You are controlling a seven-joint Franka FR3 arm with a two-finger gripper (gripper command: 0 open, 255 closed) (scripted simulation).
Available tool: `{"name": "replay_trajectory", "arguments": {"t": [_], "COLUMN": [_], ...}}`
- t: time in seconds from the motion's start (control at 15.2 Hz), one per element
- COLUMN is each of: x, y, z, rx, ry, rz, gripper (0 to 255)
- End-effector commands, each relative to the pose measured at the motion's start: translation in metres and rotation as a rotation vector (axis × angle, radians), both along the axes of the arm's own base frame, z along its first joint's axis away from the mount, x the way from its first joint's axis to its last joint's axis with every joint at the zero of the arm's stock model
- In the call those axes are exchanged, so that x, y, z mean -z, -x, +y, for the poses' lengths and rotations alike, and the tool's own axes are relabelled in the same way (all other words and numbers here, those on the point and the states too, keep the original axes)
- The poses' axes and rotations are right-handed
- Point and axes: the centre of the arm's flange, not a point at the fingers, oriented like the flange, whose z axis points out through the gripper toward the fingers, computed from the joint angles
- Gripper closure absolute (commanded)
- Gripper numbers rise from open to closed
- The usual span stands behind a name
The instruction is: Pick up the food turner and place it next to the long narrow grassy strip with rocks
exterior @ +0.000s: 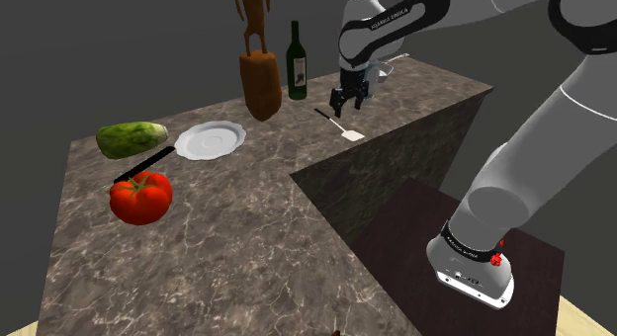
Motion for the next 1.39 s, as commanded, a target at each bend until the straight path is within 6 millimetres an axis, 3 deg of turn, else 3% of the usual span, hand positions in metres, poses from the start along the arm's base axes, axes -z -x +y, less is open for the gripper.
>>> {"name": "replay_trajectory", "arguments": {"t": [0.0, 0.4, 0.92, 1.32], "x": [0.013, 0.048, 0.088, 0.088], "y": [-0.019, -0.075, -0.079, -0.079], "z": [-0.010, -0.046, -0.047, -0.047], "rx": [0.018, 0.071, 0.072, 0.072], "ry": [0.002, 0.008, 0.008, 0.008], "rz": [-0.012, -0.044, -0.045, -0.045], "gripper": [0, 0, 0, 0]}}
